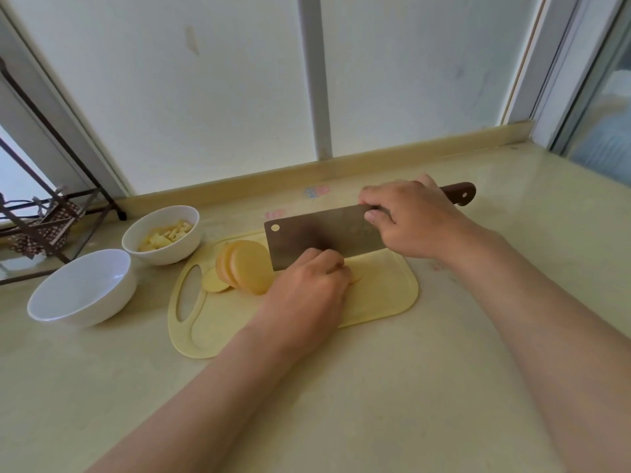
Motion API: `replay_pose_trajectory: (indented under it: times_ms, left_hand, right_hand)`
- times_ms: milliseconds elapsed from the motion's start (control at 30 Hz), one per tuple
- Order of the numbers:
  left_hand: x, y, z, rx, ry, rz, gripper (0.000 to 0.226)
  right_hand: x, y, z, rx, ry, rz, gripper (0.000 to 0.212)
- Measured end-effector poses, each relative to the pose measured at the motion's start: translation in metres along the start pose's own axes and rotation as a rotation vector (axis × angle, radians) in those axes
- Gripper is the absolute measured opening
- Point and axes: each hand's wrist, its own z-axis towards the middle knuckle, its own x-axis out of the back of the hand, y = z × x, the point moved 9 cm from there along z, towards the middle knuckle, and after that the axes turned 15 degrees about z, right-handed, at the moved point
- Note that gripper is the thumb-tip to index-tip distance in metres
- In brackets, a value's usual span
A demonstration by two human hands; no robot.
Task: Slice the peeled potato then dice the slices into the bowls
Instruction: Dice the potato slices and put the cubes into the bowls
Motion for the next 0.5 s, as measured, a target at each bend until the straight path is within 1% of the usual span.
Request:
replay_pose_trajectory:
  times_ms: [100,167,367,500]
  left_hand:
    - [-0.009,-0.005,0.001,0.043,-0.07,-0.044,0.015]
    - [-0.011,-0.005,0.001,0.048,-0.095,-0.057,0.02]
    - [-0.01,-0.004,0.003,0.05,-0.095,-0.058,0.025]
    - [-0.012,-0.004,0.003,0.048,-0.11,-0.055,0.026]
  right_hand:
    - [-0.004,-0.002,0.001,-0.006,-0.016,-0.023,0.014]
    - [-0.006,-0.005,0.002,0.001,-0.023,-0.048,0.017]
    - [-0.011,-0.011,0.0,0.016,-0.019,-0.081,0.023]
    - [-0.012,-0.012,-0.001,0.021,-0.025,-0.105,0.021]
